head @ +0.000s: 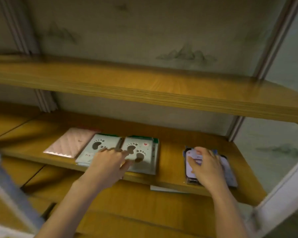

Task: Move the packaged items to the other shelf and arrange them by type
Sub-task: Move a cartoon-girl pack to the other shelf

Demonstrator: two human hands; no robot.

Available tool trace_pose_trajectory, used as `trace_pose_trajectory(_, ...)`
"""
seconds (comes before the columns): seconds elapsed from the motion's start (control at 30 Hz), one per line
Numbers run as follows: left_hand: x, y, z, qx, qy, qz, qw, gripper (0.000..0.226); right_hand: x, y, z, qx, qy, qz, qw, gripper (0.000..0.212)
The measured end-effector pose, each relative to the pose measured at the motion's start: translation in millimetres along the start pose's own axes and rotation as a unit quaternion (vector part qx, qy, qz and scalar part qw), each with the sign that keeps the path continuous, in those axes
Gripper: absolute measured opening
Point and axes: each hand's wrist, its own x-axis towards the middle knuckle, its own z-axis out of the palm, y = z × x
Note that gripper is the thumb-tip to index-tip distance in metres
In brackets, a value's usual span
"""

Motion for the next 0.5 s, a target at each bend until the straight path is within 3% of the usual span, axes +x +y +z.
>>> trace_pose_trajectory(0.23, -61.5, -51.3, -13.1, 0.034, 0.009, -0.114, 0.993, 0.038, -17.2, -91.4, 42.9, 0.009, -0.129, -0.199, 0.971, 0.036)
trace_pose_trajectory(0.5, -139.4, -127.0, -44.0, 0.055, 0.033, -0.226, 0.972, 0.035, -44.9, -192.5, 93.0, -0.001, -0.198, -0.329, 0.923, 0.029)
